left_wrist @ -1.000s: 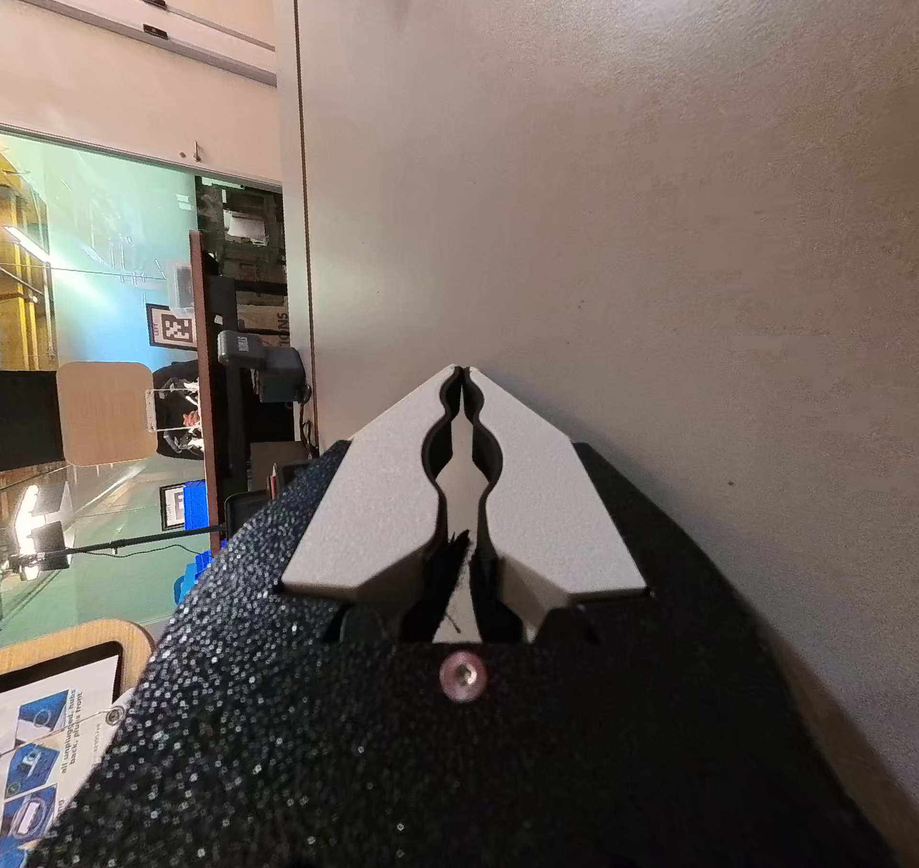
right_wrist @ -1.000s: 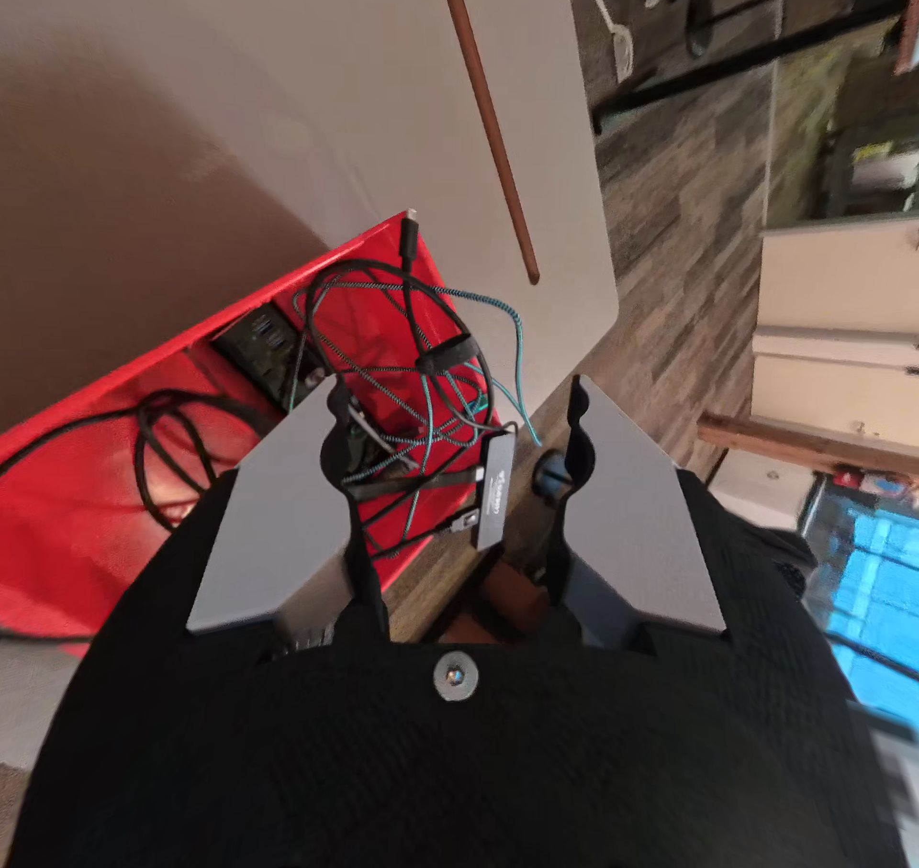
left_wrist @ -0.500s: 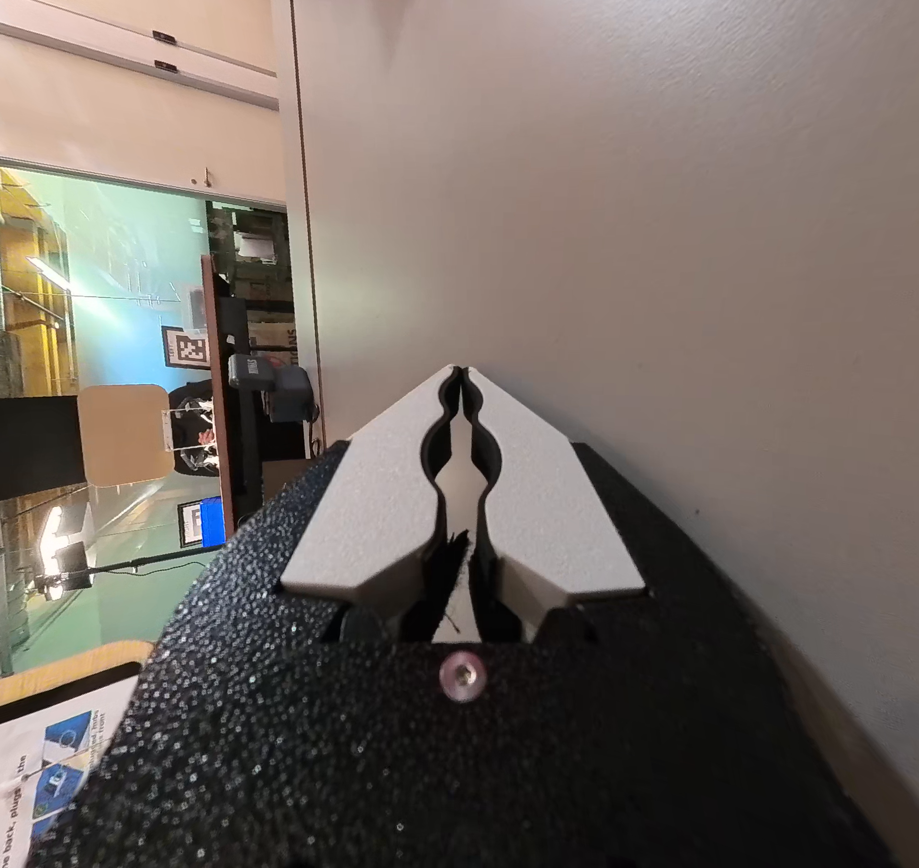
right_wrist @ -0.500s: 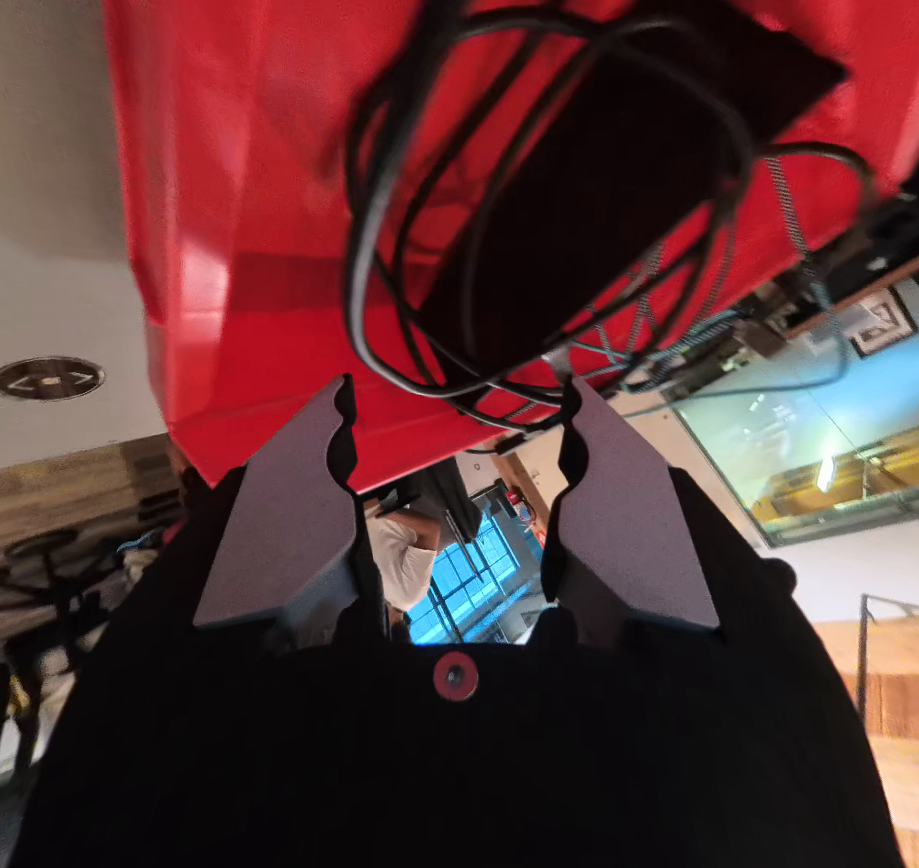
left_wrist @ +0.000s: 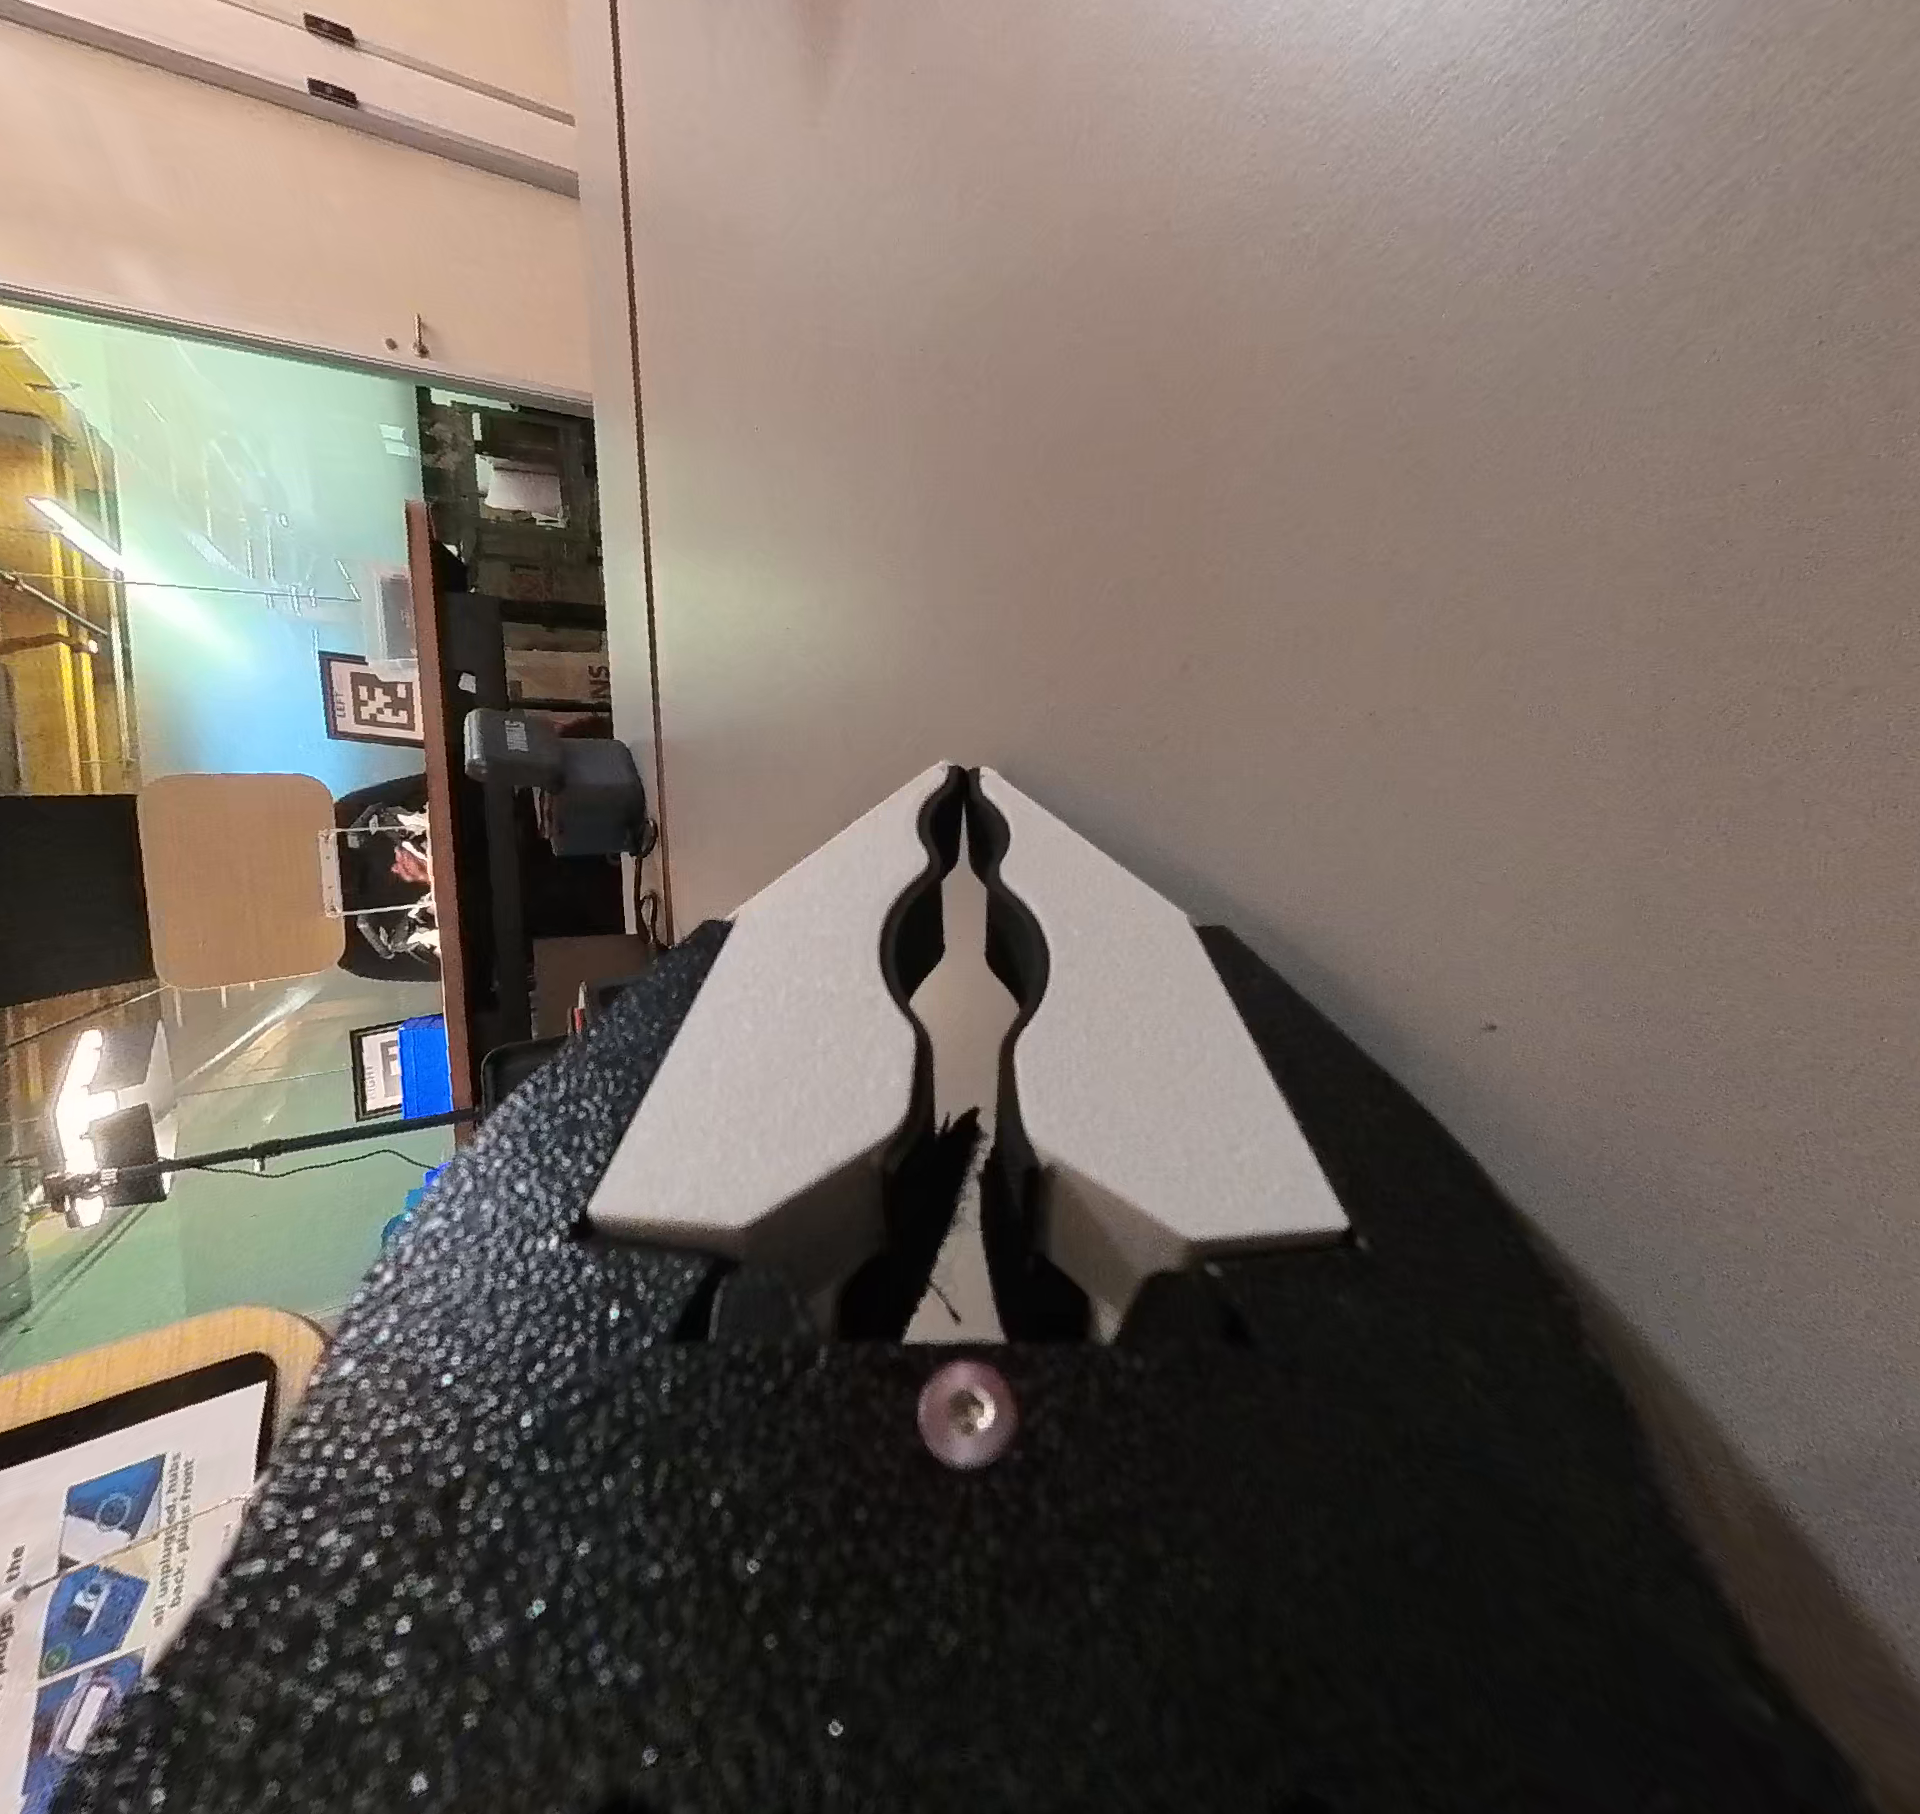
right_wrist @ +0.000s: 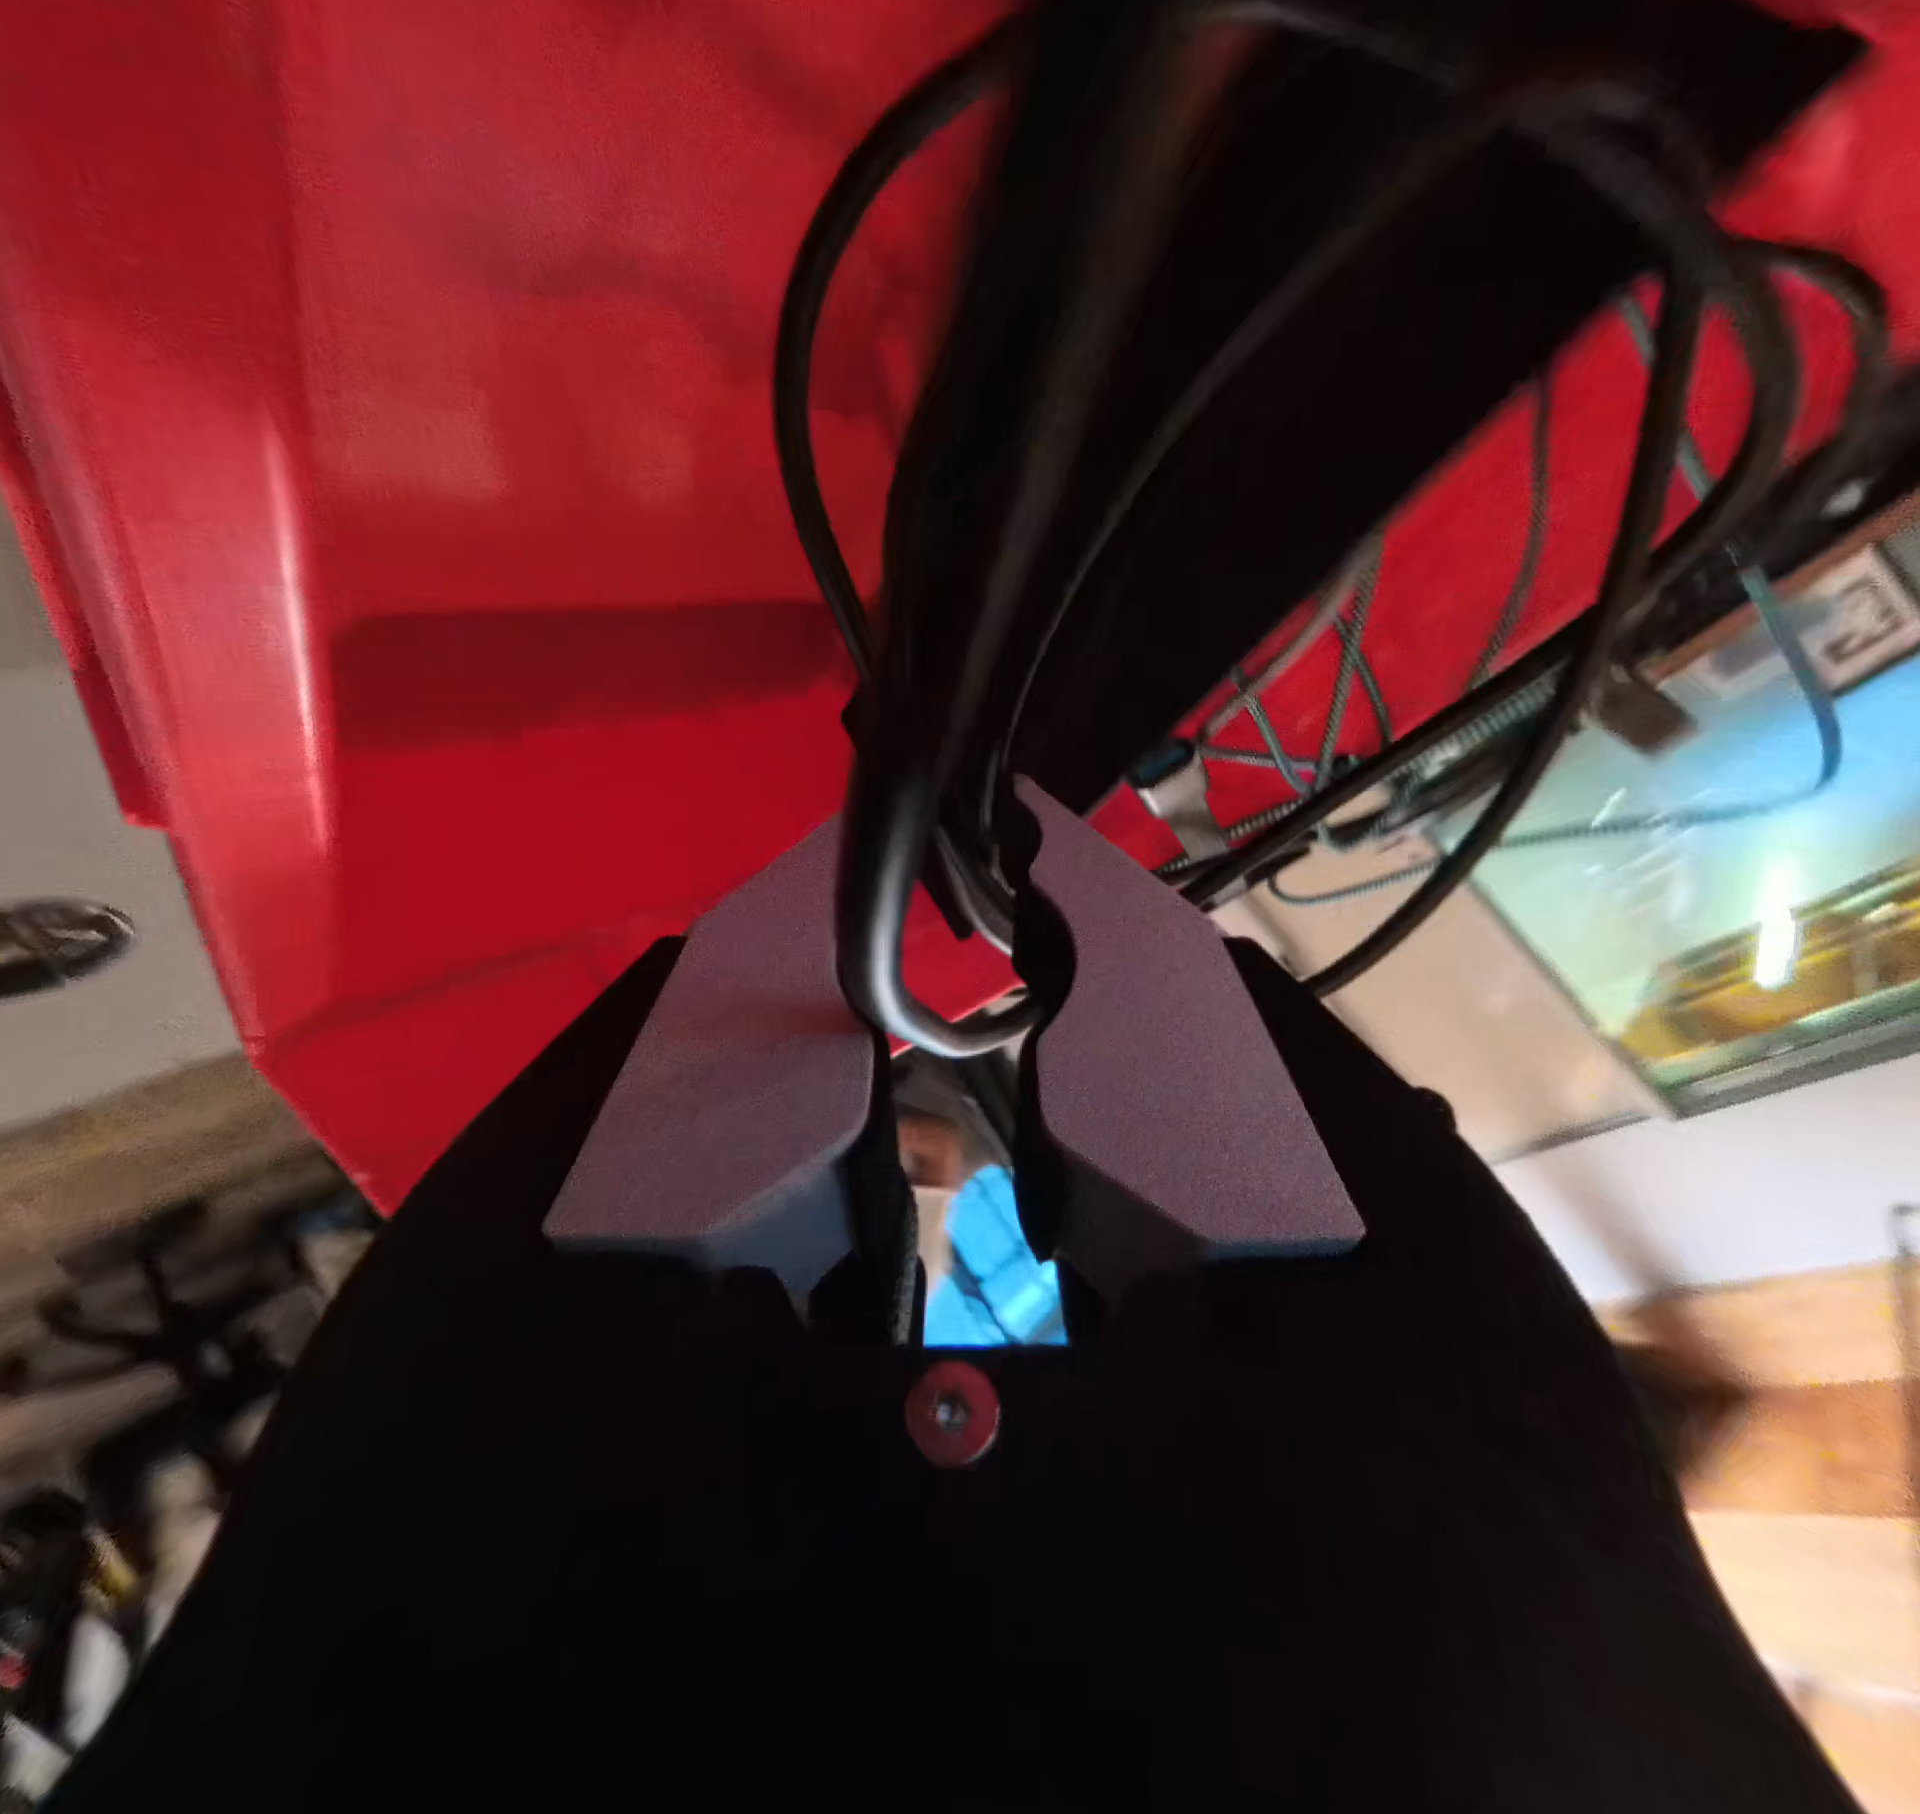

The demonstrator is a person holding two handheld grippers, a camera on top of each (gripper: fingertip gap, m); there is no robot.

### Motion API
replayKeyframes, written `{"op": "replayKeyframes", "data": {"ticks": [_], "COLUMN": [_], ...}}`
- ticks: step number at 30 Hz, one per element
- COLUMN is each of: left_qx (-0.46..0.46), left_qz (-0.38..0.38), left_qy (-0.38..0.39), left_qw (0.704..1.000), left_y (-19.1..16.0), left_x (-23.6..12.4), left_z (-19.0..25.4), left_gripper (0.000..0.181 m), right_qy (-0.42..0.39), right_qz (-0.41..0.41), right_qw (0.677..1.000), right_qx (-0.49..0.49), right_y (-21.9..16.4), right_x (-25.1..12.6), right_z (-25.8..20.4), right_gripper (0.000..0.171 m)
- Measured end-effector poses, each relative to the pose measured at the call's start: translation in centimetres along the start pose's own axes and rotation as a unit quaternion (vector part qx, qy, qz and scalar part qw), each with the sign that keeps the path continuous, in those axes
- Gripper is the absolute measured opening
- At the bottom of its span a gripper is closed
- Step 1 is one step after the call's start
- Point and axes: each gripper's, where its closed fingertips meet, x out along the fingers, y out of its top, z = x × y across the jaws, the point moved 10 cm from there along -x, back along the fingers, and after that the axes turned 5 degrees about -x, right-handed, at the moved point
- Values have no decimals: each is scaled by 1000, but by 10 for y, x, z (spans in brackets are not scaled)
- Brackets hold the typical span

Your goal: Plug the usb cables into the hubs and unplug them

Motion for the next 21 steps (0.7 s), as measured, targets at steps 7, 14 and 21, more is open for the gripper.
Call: {"op": "replayKeyframes", "data": {"ticks": [7, 14, 21], "left_qx": [-3, -9, -12], "left_qz": [3, 5, 6], "left_qy": [1, -2, -4], "left_qw": [1000, 1000, 1000], "left_y": [0, -1, -1], "left_x": [1, 1, 1], "left_z": [0, 0, 0], "left_gripper": [0, 0, 0], "right_qy": [-54, -106, 36], "right_qz": [93, 60, 60], "right_qw": [965, 929, 931], "right_qx": [238, 350, 359], "right_y": [-40, -73, -54], "right_x": [-46, -41, 16], "right_z": [39, 86, 105], "right_gripper": [8, 7, 8]}}
